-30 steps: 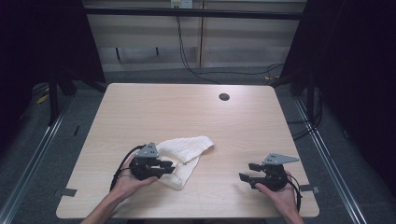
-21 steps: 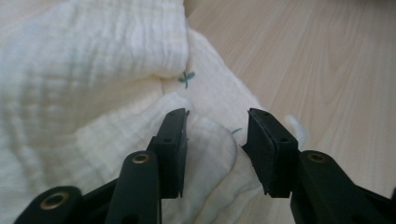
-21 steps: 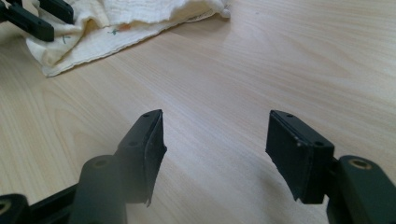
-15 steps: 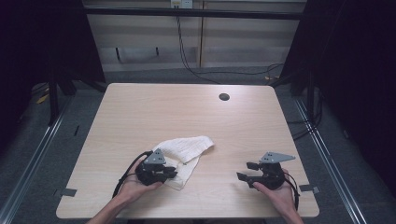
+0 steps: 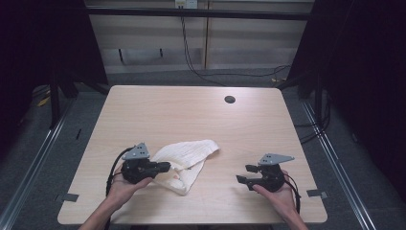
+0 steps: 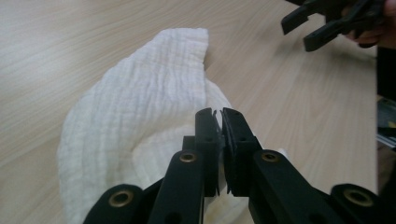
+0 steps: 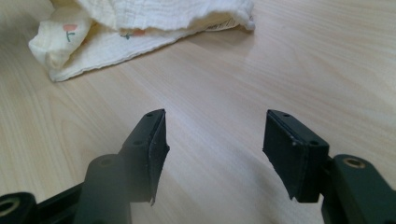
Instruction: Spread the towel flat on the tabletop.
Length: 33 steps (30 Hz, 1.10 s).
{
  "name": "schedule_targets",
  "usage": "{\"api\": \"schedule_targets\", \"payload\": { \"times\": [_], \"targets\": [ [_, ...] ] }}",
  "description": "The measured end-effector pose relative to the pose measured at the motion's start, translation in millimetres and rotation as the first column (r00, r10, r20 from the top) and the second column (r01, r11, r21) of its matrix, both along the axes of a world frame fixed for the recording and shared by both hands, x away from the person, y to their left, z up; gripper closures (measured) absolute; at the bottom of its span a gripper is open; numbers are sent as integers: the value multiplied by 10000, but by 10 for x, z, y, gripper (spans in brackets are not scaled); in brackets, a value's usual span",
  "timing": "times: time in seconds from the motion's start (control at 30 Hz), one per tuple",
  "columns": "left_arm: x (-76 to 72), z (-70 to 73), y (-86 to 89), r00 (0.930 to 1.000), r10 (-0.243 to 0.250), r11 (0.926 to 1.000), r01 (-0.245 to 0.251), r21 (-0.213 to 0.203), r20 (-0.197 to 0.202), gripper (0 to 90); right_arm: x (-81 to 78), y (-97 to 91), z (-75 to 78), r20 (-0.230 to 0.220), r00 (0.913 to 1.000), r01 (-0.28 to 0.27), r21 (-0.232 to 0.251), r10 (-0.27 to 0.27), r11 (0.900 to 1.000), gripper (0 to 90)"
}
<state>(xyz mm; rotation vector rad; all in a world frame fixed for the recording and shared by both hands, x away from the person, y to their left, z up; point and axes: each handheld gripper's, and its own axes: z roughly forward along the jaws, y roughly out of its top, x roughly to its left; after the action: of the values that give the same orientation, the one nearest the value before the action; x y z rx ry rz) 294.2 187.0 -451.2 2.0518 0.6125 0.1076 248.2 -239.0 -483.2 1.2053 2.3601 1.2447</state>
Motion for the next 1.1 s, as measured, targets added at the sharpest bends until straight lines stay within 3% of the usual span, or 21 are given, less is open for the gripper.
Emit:
{"api": "schedule_targets", "payload": {
  "times": [0.1, 0.17, 0.23, 0.33, 0.53, 0.6, 0.77, 0.87, 0.93, 0.97, 1.03, 1.1],
  "targets": [
    [20, 56, 161, 9994, 339, 9988, -339, -366, -3, 860, 64, 42, 31, 112, 9999, -48, 50, 48, 10000, 413],
    [33, 61, 258, 9970, 770, 9963, -765, -384, 112, 860, 116, 78, 43, 190, 9998, -113, 111, 111, 9999, 433],
    [70, 44, 352, 9944, 1054, 9926, -1057, -601, -82, 860, 169, 118, 53, 229, 9995, -198, 106, 196, 9997, 445],
    [111, -3, 457, 9900, 1395, 9883, -1405, -587, -216, 860, 254, 187, 66, 282, 9989, -377, 139, 373, 9992, 485],
    [158, -145, 554, 9842, 1730, 9848, -1735, -91, -371, 861, 448, 398, 21, 323, 9952, -927, -41, 928, 9957, 603],
    [169, -145, 592, 9815, 1857, 9820, -1870, -251, -458, 860, 508, 470, 14, 467, 9931, -1070, -113, 1075, 9942, 632],
    [178, -155, 604, 9817, 1844, 9822, -1859, -286, -476, 860, 654, 645, 28, 650, 9869, -1485, 71, 1477, 9889, 721],
    [165, -158, 573, 9843, 1704, 9846, -1720, -325, -462, 860, 700, 797, 23, 705, 9773, -2010, 89, 1998, 9796, 744],
    [173, -173, 551, 9858, 1609, 9864, -1622, -253, -472, 860, 755, 855, 3, 650, 9749, -2172, 659, 2130, 9739, 746],
    [181, -188, 542, 9852, 1627, 9863, -1639, -203, -534, 859, 796, 879, -16, 592, 9739, -2229, 649, 2192, 9727, 744],
    [187, -214, 531, 9855, 1594, 9869, -1605, -138, -587, 860, 862, 930, -64, 496, 9711, -2338, 12, 2335, 9723, 719],
    [180, -217, 532, 9863, 1554, 9877, -1561, -88, -558, 859, 926, 950, -128, 226, 9690, -2459, -132, 2462, 9692, 704]
  ]
}}
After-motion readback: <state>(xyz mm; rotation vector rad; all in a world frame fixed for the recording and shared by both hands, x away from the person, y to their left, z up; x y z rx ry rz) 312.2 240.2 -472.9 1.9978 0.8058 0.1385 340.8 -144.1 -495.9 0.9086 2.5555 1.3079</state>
